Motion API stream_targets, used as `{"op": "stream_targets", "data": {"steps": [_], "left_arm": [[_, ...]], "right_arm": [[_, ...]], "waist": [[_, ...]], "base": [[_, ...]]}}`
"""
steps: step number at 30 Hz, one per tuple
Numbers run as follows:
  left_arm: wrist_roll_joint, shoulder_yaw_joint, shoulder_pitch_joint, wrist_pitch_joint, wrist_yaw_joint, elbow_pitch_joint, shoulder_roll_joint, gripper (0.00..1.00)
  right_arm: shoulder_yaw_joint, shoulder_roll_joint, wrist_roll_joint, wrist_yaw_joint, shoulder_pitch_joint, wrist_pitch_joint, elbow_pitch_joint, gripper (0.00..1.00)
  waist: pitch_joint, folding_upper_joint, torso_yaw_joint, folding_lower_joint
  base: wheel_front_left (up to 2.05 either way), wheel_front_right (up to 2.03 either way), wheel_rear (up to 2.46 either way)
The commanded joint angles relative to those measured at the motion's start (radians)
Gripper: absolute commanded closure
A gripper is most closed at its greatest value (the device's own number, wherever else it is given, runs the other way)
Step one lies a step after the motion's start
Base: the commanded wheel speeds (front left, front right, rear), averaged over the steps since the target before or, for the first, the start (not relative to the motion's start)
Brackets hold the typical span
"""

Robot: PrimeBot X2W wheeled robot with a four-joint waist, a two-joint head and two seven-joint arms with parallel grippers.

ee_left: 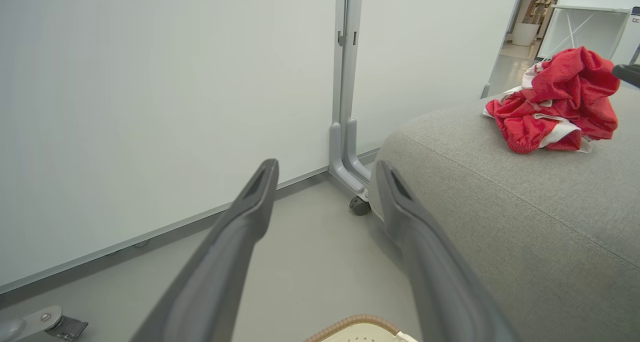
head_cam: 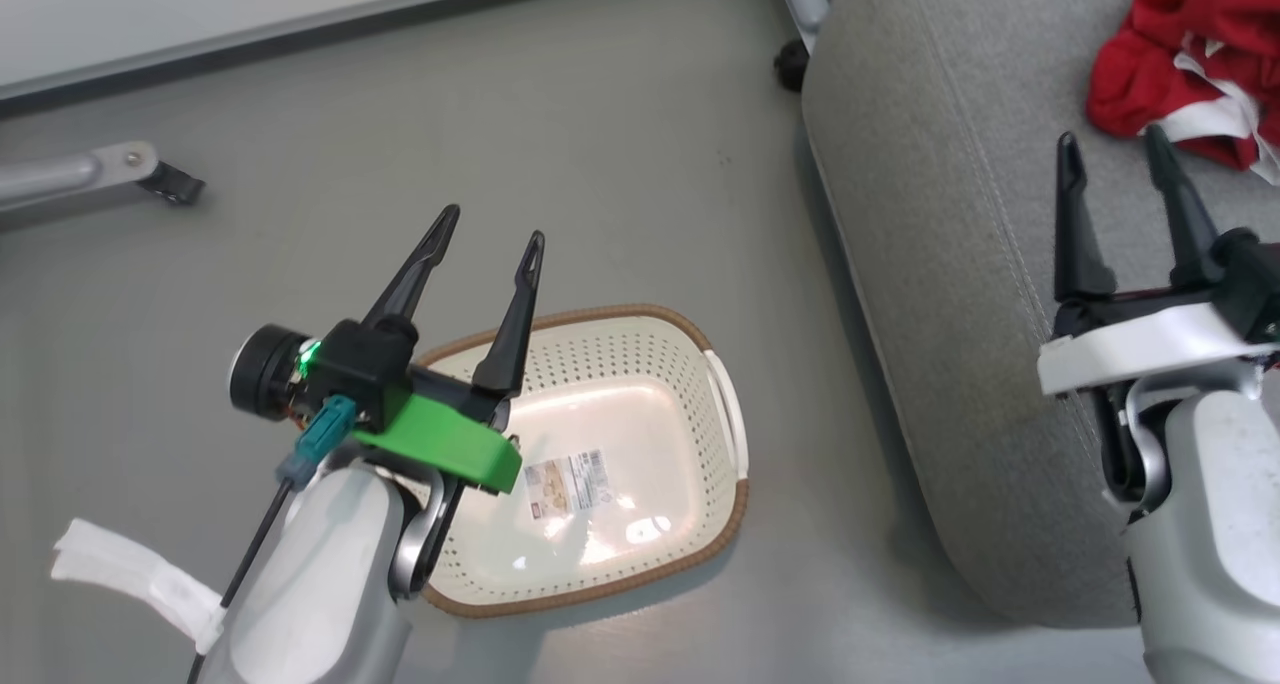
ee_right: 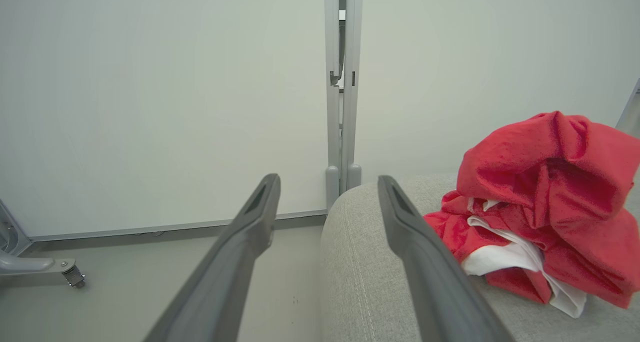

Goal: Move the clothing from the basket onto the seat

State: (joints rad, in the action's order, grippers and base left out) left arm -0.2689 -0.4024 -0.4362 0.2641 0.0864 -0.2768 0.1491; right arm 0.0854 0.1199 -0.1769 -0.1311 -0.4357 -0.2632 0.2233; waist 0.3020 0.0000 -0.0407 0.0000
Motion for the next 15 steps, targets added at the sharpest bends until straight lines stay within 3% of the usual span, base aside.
{"op": "stream_targets", "data": {"steps": [1, 15], "left_arm": [[0.009, 0.018, 0.03, 0.0, -0.002, 0.005, -0.002, 0.0], [0.061, 0.22, 0.193, 0.0, -0.007, 0.058, -0.033, 0.0]], "right_arm": [[-0.01, -0.001, 0.004, 0.001, 0.03, -0.002, -0.009, 0.0], [-0.05, -0.05, 0.044, 0.001, 0.169, -0.002, -0.078, 0.0]], "waist": [[-0.06, 0.0, 0.058, 0.0], [-0.153, 0.0, 0.124, 0.0]], "base": [[0.0, 0.0, 0.0], [0.0, 0.0, 0.0]]}}
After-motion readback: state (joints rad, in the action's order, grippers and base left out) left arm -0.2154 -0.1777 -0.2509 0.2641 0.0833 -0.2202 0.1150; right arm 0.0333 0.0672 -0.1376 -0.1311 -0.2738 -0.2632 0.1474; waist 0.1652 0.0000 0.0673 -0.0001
